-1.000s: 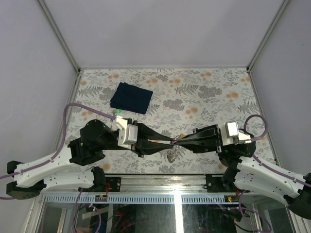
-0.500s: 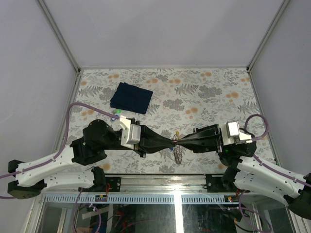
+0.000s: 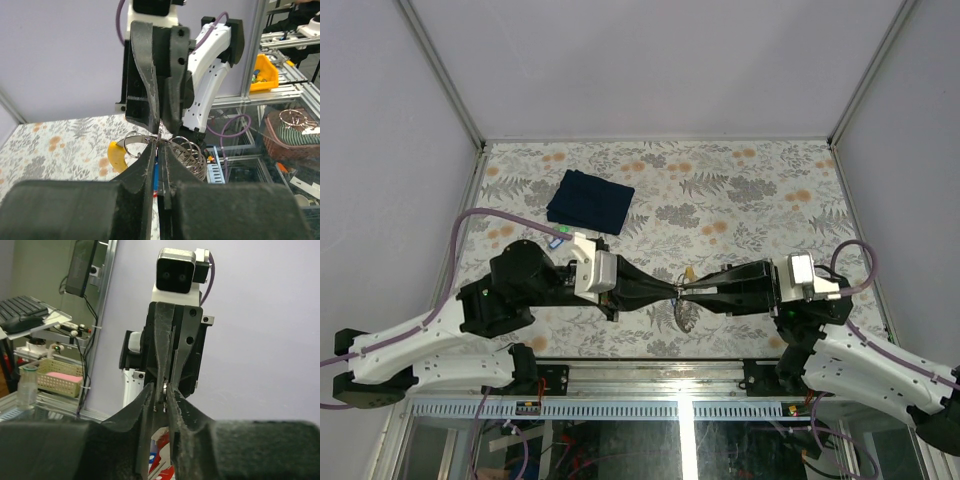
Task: Put the keys on the keyring
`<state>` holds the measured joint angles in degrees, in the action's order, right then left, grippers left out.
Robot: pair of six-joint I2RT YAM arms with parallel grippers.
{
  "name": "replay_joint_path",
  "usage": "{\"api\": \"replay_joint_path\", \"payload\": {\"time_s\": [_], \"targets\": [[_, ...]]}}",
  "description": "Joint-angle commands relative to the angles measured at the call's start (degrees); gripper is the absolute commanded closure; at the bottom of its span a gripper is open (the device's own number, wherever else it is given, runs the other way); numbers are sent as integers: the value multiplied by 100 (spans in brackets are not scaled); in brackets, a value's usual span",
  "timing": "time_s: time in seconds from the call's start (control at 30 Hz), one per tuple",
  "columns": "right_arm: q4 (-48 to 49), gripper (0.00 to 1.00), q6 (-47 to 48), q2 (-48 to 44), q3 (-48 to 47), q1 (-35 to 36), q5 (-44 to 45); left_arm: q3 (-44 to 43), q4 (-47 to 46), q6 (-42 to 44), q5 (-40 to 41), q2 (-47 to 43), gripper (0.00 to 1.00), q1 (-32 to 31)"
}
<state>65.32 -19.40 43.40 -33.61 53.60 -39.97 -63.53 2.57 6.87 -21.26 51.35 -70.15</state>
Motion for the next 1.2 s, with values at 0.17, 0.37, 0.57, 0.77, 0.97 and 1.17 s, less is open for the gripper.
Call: {"api": "replay_joint_path", "payload": {"time_s": [0.17, 0.37, 0.57, 0.77, 0.97, 1.17], "targets": [[-2387, 67, 1704, -906, -496, 5, 492, -1562, 2765, 500, 900, 414, 100, -42], [-3898, 66, 2424, -1266, -594, 5, 1034, -2677, 4846, 634, 1551, 1235, 100, -39], [-4422, 65, 2630, -1406, -432, 7, 1140, -3561, 6134, 735, 2002, 2038, 100, -44], [-4562, 65, 2772, -1501, -81, 8, 1141, -4330, 7305, 715, 2291, 2770, 100, -37], [-4543, 66, 2804, -1582, 194, 3, 1122, -4395, 7943, 600, 2644, 3142, 100, -43], [-4265, 66, 2727, -1364, 322, 1, 927, -4550, 7936, 634, 2458, 3268, 100, -38]]}}
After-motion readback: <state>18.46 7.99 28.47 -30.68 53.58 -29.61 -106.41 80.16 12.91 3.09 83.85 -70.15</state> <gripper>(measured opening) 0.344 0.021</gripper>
